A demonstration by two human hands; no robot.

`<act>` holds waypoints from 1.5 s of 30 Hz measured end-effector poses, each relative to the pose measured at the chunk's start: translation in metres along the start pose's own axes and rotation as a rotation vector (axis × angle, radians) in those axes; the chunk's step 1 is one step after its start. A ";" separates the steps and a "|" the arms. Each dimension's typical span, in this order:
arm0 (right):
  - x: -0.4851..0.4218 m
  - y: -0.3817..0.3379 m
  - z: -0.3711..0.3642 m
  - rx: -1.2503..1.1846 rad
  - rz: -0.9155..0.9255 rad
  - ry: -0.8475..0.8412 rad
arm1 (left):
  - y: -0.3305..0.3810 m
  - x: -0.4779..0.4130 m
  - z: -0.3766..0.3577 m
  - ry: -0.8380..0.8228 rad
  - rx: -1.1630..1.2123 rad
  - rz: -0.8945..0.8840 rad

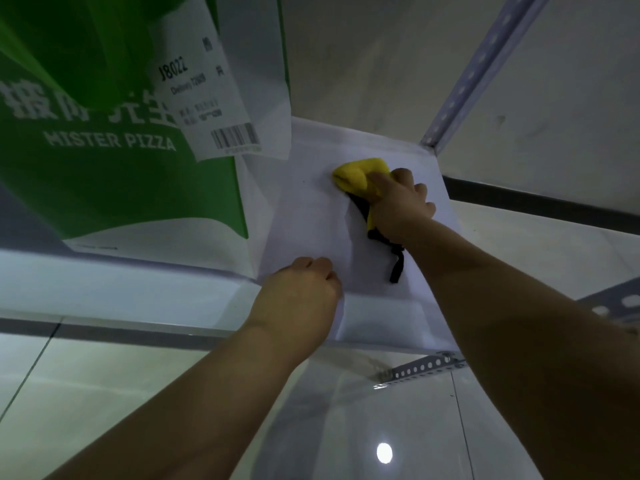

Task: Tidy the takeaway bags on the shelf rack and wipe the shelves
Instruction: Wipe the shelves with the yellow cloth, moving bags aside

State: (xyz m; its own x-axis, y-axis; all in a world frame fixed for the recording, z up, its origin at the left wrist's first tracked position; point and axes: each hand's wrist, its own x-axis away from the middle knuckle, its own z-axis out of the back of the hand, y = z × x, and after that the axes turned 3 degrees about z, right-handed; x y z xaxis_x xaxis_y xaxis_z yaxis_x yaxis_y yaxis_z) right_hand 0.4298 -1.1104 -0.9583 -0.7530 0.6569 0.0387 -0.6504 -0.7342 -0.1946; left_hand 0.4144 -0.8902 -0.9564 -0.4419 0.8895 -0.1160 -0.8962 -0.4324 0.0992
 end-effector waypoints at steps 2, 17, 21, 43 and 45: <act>0.019 0.005 -0.001 0.014 0.107 0.016 | 0.003 -0.001 0.003 -0.037 -0.021 0.004; 0.154 0.014 0.025 -0.018 0.179 -0.158 | 0.005 0.039 0.065 -0.272 -0.045 0.143; 0.168 -0.015 0.050 -0.213 0.205 -0.030 | -0.009 0.074 0.090 -0.207 0.039 0.284; 0.155 -0.143 0.014 -0.529 0.152 0.291 | -0.159 0.096 0.081 0.377 0.500 0.860; 0.150 -0.138 0.015 -0.531 0.135 0.355 | -0.157 0.089 0.078 0.392 0.496 0.813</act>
State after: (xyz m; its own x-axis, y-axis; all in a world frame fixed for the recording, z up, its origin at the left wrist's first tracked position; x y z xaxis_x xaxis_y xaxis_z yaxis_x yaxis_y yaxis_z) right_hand 0.4051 -0.9126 -0.9107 -0.6869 0.6486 -0.3278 -0.3466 -0.6888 -0.6367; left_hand 0.5183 -0.7313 -0.9050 -0.9690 0.2057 -0.1371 -0.2431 -0.6931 0.6786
